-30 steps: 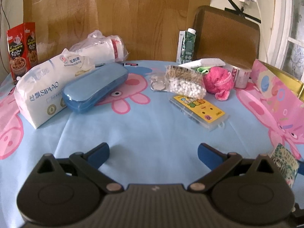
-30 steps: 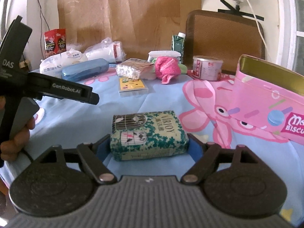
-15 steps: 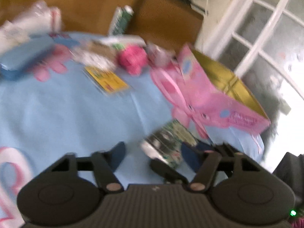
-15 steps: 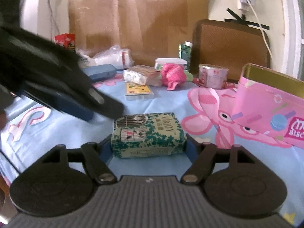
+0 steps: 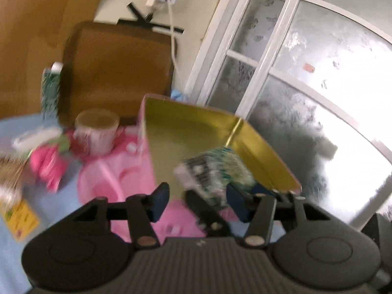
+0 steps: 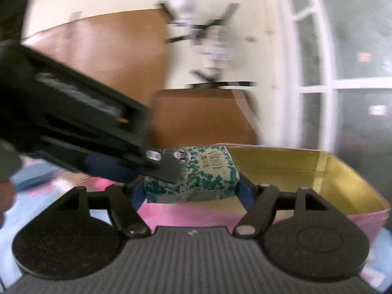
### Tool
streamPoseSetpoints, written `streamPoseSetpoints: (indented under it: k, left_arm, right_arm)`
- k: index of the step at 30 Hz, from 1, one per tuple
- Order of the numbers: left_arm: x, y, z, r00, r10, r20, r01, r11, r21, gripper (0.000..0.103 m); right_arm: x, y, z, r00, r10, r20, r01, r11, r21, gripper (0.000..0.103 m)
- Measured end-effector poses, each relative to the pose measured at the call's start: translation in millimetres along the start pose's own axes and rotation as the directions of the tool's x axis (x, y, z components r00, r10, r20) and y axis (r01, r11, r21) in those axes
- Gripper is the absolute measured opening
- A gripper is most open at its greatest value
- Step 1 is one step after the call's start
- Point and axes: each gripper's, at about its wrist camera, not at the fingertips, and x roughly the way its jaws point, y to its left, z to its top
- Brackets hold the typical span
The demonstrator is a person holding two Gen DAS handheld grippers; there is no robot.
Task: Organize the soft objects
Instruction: 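Carry the green-patterned box into the pink tin and open the right tool, then grasp the pink knitted toy with the right tool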
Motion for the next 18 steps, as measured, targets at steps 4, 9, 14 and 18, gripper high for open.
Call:
streamPoseSetpoints:
  k: [4,9,14,18]
  left_arm:
    - [-4,16,-7,0.998,0.054,0.044,-0.053,0.998,-0.025,0.061]
    - [-48,92,-39,0.949,0.308,0.067,-0.300,0.947,-0.115,0.065]
    - [-86,165,-75,0.813,0.582,0.027,-0.564,0.797,-0.215,0.066]
    - [-100,202,-96,0.751,0.661,-0.001,-0.636,0.722,-0.274,0.065]
  right_arm:
    - [15,-34,-6,0.992,-0.118,-0.050,0.119,0.993,0.014,0.096]
    - [5,-30,-17,0.999,-0.052,-0.001,0.052,0.994,0.096,0.084]
    - [21,23,-9,0.983,0.180,-0.026,-0.180,0.983,0.026,0.054]
    - [54,73,-9,0.951,0.289,-0.107,-0.293,0.956,-0.024,0.052]
